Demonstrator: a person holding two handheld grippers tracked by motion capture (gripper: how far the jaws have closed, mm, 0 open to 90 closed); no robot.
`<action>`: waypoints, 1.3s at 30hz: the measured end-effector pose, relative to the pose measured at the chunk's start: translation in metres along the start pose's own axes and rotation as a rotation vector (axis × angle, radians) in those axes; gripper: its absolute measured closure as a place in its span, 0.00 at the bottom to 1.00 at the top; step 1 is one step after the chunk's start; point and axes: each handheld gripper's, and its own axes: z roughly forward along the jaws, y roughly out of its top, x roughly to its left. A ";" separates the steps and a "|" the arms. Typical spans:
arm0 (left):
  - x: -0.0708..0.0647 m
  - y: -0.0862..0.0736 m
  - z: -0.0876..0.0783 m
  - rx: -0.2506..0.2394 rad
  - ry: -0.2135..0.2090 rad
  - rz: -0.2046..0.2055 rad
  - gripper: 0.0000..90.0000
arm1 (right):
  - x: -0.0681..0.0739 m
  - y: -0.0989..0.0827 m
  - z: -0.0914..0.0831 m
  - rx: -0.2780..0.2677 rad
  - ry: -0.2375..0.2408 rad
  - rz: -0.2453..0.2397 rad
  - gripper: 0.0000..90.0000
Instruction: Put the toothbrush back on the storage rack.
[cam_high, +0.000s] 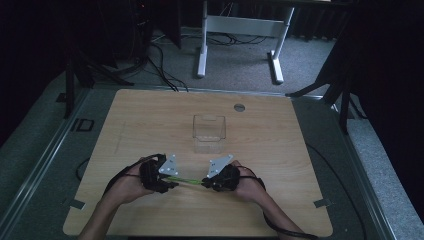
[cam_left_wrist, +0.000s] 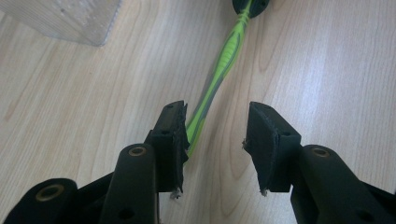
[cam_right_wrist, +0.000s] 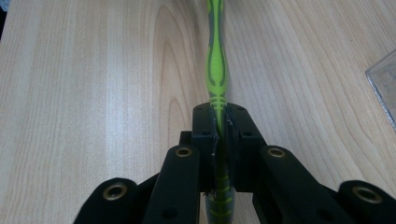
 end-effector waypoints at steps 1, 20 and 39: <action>0.000 0.000 0.001 0.001 -0.001 0.000 0.64 | 0.000 0.000 0.000 0.001 0.002 -0.004 0.93; -0.008 0.006 0.006 0.114 0.042 0.049 0.66 | 0.004 0.004 -0.002 0.005 0.027 -0.055 0.93; -0.019 0.014 0.018 0.226 0.026 0.138 0.71 | 0.007 0.009 -0.001 0.010 0.049 -0.094 0.93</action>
